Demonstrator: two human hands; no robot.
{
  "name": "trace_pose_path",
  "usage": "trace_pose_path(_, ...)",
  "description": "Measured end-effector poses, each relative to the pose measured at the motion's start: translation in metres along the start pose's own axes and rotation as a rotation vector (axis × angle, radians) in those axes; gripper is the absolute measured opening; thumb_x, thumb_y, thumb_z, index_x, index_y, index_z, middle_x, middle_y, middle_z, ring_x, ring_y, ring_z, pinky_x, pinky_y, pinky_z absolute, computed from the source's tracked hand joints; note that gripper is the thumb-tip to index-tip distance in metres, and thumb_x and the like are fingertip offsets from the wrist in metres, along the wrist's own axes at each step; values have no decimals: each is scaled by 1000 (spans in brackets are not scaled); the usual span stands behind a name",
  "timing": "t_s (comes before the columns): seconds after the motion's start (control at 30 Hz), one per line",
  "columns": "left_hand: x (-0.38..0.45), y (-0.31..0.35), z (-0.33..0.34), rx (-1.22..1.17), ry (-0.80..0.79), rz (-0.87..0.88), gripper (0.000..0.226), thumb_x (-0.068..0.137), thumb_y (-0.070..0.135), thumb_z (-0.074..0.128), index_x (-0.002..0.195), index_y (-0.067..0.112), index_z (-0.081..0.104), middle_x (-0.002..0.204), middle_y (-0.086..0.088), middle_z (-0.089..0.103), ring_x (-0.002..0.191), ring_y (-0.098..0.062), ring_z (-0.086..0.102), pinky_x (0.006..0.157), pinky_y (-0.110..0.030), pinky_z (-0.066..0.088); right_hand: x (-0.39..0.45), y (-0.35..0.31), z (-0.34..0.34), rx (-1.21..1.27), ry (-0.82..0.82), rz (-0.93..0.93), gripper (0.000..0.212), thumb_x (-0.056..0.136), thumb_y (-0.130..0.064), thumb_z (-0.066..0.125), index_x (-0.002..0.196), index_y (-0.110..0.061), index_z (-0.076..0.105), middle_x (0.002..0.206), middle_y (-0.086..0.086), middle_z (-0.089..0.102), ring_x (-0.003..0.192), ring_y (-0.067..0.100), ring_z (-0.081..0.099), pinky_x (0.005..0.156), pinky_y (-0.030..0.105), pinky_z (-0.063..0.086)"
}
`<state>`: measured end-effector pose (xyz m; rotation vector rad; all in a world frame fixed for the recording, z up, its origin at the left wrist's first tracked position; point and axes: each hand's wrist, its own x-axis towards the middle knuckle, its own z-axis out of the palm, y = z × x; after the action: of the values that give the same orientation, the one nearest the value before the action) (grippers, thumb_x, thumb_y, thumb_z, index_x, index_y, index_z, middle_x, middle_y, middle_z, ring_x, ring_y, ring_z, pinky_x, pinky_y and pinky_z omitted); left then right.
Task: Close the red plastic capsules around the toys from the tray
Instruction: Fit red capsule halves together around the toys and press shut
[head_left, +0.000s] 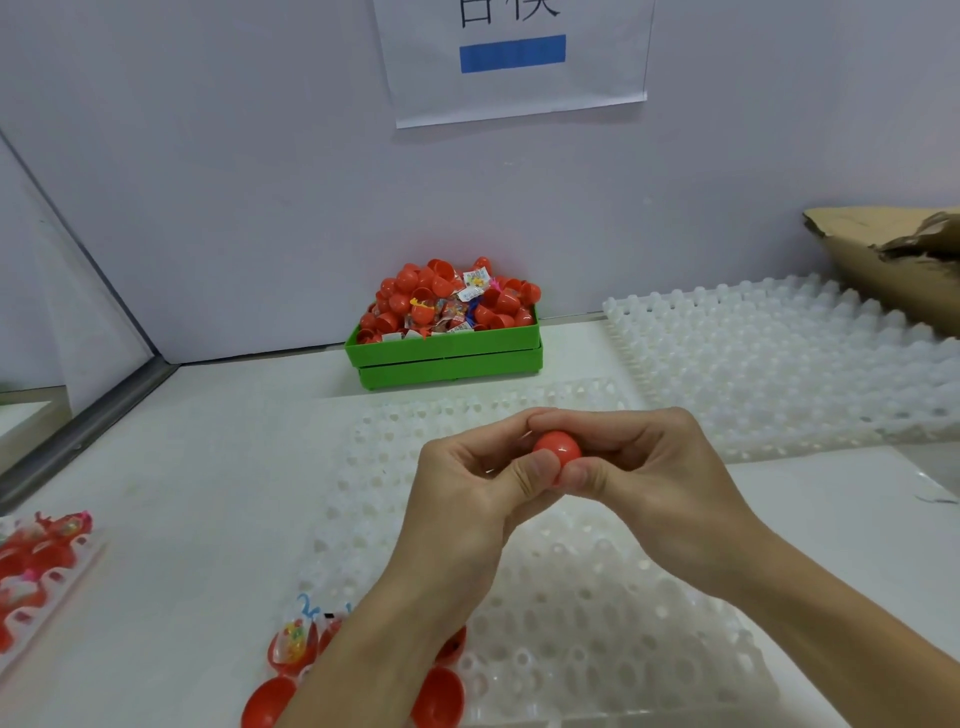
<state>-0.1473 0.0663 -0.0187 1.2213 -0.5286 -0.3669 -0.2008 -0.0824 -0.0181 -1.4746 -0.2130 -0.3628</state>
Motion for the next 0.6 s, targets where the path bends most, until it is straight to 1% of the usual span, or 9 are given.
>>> trace_pose_path(0.07,0,-1,1,-24,35,-4,32,71,11,73,103,7,76,103,-18,74,101,-31,71,83,-34,59,0,0,2,-4,2,-13,33,78,14,67,100,-9,75,101,1,77,99,16,73,82,20,55)
trace_pose_path(0.17,0,-2,2,-7,74,9,32,68,11,70,99,7,77,99,-17,75,97,-29,73,79,-31,59,0,0,3,-15,5,-32,32,79,15,67,95,-11,76,99,2,77,98,17,73,83,22,56)
trace_pose_path(0.23,0,-2,3,11,82,21,29,69,12,69,97,9,77,98,-15,76,96,-28,73,79,-30,59,1,2,4,-41,14,-43,37,79,17,66,93,-15,77,99,2,78,99,19,73,86,26,57)
trace_pose_path(0.3,0,-1,4,27,77,29,24,75,9,67,97,11,78,99,-14,76,98,-26,73,81,-29,59,1,4,5,-68,39,-49,40,78,18,67,94,-18,77,98,1,78,100,19,73,90,30,57)
trace_pose_path(0.37,1,0,5,23,56,24,24,86,0,60,98,12,77,101,-12,75,101,-25,72,83,-31,58,1,4,7,-67,69,-65,40,75,16,71,95,-18,77,98,1,78,99,17,73,88,28,57)
trace_pose_path(0.43,2,1,5,9,60,-1,29,92,-3,54,103,12,76,103,-10,75,102,-22,71,83,-31,58,1,5,10,-39,91,-98,38,71,4,78,94,-26,79,94,-1,78,94,16,74,83,22,57)
trace_pose_path(0.5,2,0,5,49,112,-10,29,94,-1,53,110,15,73,103,-8,75,101,-22,72,80,-31,59,1,4,13,-43,120,-127,38,65,-8,81,91,-35,80,91,-4,78,89,14,75,79,18,56)
trace_pose_path(0.57,2,0,5,103,161,7,29,95,0,55,109,18,72,97,-10,76,94,-24,73,74,-30,59,1,6,11,-82,111,-142,51,64,-1,86,93,-43,78,92,-7,78,89,12,75,79,17,56)
trace_pose_path(0.6,2,0,4,117,185,21,27,96,1,55,106,19,73,93,-12,76,91,-25,74,71,-30,59,0,6,10,-107,94,-144,54,66,1,85,96,-43,77,95,-8,77,91,12,74,81,18,56)
